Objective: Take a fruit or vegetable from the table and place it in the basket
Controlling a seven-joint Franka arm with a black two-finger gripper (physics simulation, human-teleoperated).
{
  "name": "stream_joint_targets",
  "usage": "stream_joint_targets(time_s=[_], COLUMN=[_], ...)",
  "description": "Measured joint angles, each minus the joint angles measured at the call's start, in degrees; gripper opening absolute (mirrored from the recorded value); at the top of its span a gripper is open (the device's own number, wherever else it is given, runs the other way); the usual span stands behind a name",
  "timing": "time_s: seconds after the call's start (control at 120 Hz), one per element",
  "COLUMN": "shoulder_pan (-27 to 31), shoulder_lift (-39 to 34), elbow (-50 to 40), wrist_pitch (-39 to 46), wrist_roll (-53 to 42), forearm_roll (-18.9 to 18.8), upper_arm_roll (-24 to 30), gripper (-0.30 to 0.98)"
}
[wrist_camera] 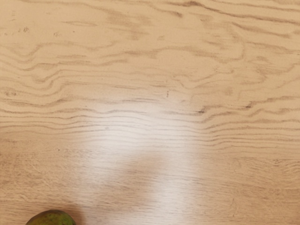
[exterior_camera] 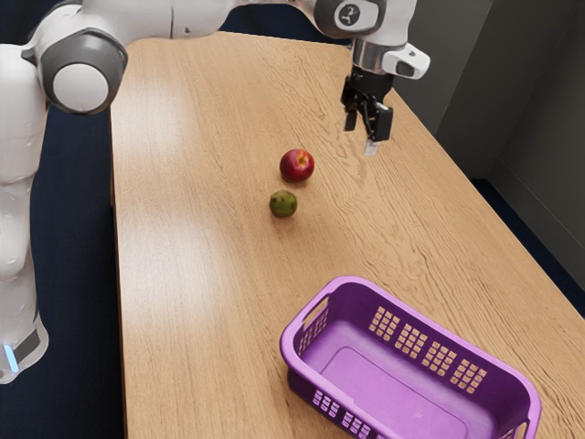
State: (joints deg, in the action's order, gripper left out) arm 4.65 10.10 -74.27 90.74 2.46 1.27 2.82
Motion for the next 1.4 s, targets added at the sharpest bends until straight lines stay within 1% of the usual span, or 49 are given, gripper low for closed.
stream_joint_targets(time_s=[0.15,0.25,0.458,0.667,0.808,1.0,1.15,1.4], shoulder_pan=[0.35,0.25,0.77,2.97,4.29,4.44,4.42,4.4], shoulder_lift=[-0.92,-2.22,-2.47,-2.33,-2.27,-1.75,-0.91,-0.92], elbow=[1.9,2.29,1.96,-0.19,-1.39,-1.64,-1.74,-5.78], wrist_pitch=[0.43,-0.58,-5.88,-11.37,-12.52,-13.16,-12.68,-10.54], wrist_roll=[-0.06,1.75,5.99,6.08,3.93,-0.68,-5.56,-16.07], forearm_roll=[0.01,0.25,0.31,0.23,0.22,0.22,0.28,0.29], upper_arm_roll=[-0.29,0.66,0.9,0.87,0.87,0.95,1.07,1.41], gripper=[0.69,0.69,0.69,0.69,0.69,0.69,0.69,0.69])
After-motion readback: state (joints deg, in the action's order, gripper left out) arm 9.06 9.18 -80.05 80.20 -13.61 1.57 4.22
